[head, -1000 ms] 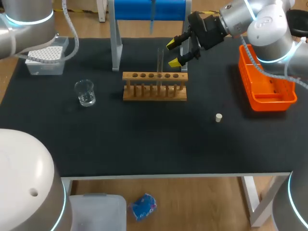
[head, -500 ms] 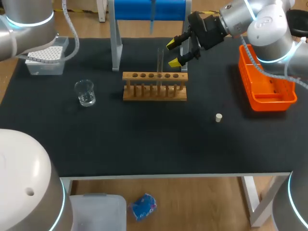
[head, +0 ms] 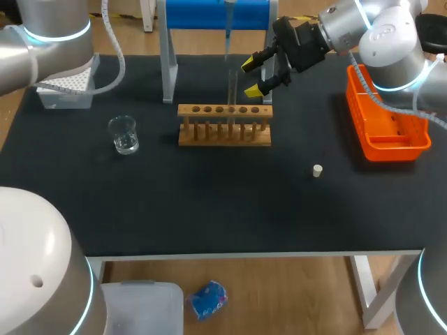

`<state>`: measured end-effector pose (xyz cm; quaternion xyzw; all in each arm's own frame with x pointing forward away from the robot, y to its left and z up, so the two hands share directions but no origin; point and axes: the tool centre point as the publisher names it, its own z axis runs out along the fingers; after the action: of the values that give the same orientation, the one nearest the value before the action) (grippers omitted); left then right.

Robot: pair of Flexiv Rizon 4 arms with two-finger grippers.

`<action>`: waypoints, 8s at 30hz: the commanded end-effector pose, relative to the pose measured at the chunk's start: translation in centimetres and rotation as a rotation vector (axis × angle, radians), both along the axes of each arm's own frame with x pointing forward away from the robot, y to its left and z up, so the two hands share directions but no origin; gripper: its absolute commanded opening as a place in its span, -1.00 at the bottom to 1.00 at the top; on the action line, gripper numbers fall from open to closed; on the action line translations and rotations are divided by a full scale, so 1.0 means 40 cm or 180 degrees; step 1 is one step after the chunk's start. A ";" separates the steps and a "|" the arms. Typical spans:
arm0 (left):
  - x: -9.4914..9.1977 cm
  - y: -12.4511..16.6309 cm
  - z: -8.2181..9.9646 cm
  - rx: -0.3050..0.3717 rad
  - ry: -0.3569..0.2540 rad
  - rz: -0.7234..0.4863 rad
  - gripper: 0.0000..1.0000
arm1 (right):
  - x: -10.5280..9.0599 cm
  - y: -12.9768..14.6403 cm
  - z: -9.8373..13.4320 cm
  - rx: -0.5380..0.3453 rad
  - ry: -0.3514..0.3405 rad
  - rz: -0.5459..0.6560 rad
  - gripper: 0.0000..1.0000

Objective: Invert the test tube, pick up the pipette, mount the tip to pipette, aspirate from beaker and dispense into the tube, eject the tip, return the pipette, and cap with the stopper.

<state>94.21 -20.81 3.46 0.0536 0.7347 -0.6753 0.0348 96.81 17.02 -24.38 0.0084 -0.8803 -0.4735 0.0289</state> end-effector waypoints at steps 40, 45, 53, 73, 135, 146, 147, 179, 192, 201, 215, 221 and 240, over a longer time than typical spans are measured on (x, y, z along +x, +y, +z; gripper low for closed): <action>0.127 -0.015 -0.154 -0.0064 0.0354 -0.0021 -1.00 | -0.001 -0.002 0.003 -0.0012 0.0004 0.0004 1.00; 0.125 -0.017 -0.159 -0.0066 0.0380 -0.0031 -1.00 | -0.001 -0.002 0.003 -0.0012 0.0004 0.0004 1.00; 0.122 -0.024 -0.158 -0.0087 0.0412 -0.0065 -1.00 | -0.001 -0.002 0.003 -0.0012 0.0004 0.0004 1.00; 0.143 -0.036 -0.162 -0.0172 0.0382 -0.0102 -1.00 | -0.001 -0.002 0.003 -0.0012 0.0004 0.0004 1.00; 0.129 -0.013 -0.204 -0.0152 0.0298 0.0154 -1.00 | -0.001 -0.002 0.003 -0.0012 0.0004 0.0004 1.00; 0.120 -0.022 -0.219 -0.0167 0.0318 0.0151 -1.00 | -0.001 -0.002 0.003 -0.0012 0.0004 0.0004 1.00; 0.120 -0.023 -0.221 -0.0166 0.0322 0.0149 -1.00 | -0.001 -0.002 0.003 -0.0012 0.0004 0.0004 1.00; 0.117 -0.022 -0.237 -0.0200 0.0300 0.0178 -1.00 | -0.001 -0.002 0.003 -0.0012 0.0004 0.0004 1.00; 0.113 -0.028 -0.258 -0.0159 0.0255 0.0202 -1.00 | -0.001 -0.002 0.003 -0.0012 0.0004 0.0004 1.00; 0.108 -0.030 -0.264 -0.0194 0.0247 0.0206 -1.00 | -0.001 -0.002 0.003 -0.0012 0.0004 0.0004 1.00; 0.096 -0.035 -0.281 -0.0206 0.0301 0.0211 -1.00 | -0.001 -0.002 0.003 -0.0012 0.0004 0.0004 1.00; 0.092 -0.035 -0.287 -0.0228 0.0300 0.0227 -1.00 | -0.001 -0.002 0.003 -0.0012 0.0004 0.0004 1.00; 0.091 -0.029 -0.287 -0.0220 0.0290 0.0232 -1.00 | -0.001 -0.002 0.003 -0.0012 0.0004 0.0004 1.00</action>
<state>97.99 -21.97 -8.10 -0.0044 0.7131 -0.7006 0.0257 96.81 17.03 -24.38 0.0084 -0.8803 -0.4735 0.0289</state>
